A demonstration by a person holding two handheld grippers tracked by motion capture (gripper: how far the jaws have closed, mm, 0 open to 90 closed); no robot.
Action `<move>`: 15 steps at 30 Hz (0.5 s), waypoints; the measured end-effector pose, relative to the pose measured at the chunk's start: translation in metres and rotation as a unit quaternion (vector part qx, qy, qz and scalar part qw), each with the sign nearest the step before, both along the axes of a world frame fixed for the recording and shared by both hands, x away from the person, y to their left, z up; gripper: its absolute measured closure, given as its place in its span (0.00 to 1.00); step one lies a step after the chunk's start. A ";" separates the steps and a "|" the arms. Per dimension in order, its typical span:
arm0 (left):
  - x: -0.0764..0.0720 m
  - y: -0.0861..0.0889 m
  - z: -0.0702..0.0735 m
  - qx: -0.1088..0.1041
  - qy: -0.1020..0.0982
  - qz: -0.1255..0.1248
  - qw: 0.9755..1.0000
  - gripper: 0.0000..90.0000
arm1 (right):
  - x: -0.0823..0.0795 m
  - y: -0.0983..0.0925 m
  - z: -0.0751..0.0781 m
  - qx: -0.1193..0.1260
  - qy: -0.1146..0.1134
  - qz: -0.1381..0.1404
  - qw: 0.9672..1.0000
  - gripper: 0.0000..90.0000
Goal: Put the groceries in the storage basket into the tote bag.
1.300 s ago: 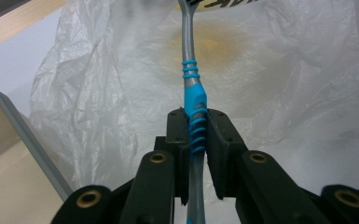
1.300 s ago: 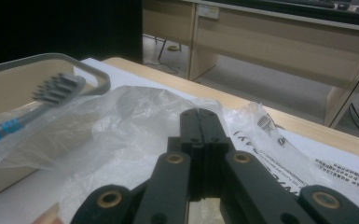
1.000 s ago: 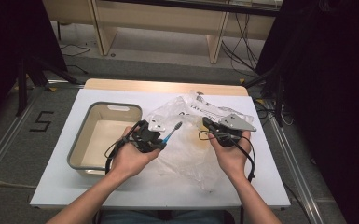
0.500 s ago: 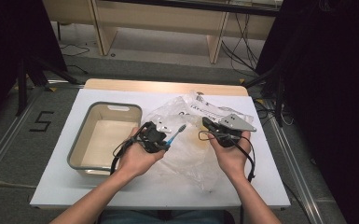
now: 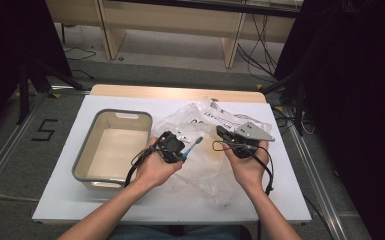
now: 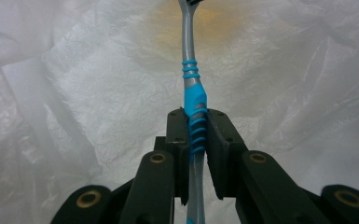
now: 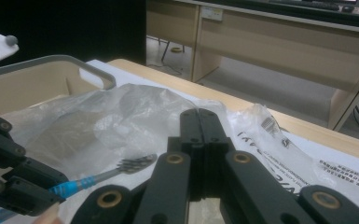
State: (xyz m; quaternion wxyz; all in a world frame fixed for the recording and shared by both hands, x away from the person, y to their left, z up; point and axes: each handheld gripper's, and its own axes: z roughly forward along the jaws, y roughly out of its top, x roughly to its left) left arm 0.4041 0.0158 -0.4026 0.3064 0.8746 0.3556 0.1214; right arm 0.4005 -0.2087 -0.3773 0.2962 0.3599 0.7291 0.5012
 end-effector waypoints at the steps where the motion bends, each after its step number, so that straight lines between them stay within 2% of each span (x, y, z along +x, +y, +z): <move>1: 0.001 -0.001 -0.001 0.001 0.000 0.000 1.000 0.88 | 0.000 0.000 0.000 0.000 0.001 0.000 1.000 1.00; 15: 0.016 -0.019 -0.006 -0.006 0.000 0.002 1.000 0.88 | 0.000 0.000 0.000 0.002 0.001 0.002 1.000 1.00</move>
